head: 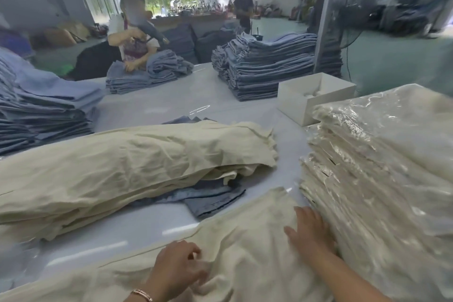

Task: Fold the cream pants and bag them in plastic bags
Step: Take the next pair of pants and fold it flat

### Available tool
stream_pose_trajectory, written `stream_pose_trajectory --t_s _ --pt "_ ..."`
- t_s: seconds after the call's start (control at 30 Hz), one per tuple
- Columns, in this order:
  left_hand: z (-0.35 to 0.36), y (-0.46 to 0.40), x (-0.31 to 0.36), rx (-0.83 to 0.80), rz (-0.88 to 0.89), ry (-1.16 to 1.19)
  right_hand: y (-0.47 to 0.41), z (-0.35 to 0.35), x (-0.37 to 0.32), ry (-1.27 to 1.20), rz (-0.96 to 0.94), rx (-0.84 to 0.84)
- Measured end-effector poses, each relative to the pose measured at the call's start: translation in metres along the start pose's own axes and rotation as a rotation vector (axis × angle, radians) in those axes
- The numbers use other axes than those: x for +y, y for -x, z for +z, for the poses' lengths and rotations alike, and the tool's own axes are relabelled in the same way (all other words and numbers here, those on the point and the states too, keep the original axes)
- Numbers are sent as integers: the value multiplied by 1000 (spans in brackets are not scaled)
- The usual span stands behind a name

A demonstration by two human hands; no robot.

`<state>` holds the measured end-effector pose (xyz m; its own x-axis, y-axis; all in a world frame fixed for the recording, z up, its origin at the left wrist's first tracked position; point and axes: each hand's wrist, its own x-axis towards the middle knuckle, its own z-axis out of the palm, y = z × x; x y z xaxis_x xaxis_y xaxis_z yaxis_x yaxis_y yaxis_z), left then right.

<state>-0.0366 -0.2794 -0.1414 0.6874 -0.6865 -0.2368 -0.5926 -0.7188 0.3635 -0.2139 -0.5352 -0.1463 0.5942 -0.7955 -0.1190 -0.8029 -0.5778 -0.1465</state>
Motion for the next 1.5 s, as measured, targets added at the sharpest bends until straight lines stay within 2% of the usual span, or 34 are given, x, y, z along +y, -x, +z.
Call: stream_pose_trajectory --t_s 0.07,0.17,0.33,0.43,0.5,0.57,0.63,0.7,0.77,0.83,0.97,1.03,1.1,1.2,1.33,1.4,1.43,1.5 --pt "2 -7 2 -25 -60 60 -12 0 1 -30 4 -36" --pt "-2 -12 -1 -120 -1 81 -26 -3 -3 -137 64 -102" --pt "-14 -11 -10 -134 35 126 -33 -5 -13 -184 28 -116" --pt "-21 -8 -12 -70 11 170 -39 -8 -13 -292 29 -26" --pt "-29 -12 -10 39 13 230 -51 -16 -12 -312 60 99" --pt "-35 -19 -4 174 9 200 -67 -25 -10 -324 95 151" --pt "-34 -26 2 230 -42 18 -77 -25 -11 -286 119 91" --pt "-20 -29 0 186 -155 -213 -80 -17 -15 -140 83 54" --pt "1 -27 -7 176 -199 -296 -81 -8 -20 -42 76 32" --pt "11 -17 -8 224 -229 -254 -84 -4 -20 -83 112 -3" --pt "19 -1 -7 202 -196 -92 -89 -8 -19 -170 133 -76" --pt "18 0 -12 162 -244 -77 -87 -13 -18 -198 119 -9" --pt "22 0 -20 189 -261 -60 -87 -22 -16 -225 110 126" --pt "30 4 -26 193 -276 -154 -91 -30 -11 -212 69 287" --pt "36 2 -34 175 -293 -155 -89 -32 -14 -103 26 147" --pt "32 7 -27 241 -262 -151 -84 -29 -17 12 42 87" --pt "31 12 -24 308 -231 -152 -79 -28 -20 30 32 115" --pt "34 28 -20 390 -198 -117 -63 -20 -30 -54 -115 256"
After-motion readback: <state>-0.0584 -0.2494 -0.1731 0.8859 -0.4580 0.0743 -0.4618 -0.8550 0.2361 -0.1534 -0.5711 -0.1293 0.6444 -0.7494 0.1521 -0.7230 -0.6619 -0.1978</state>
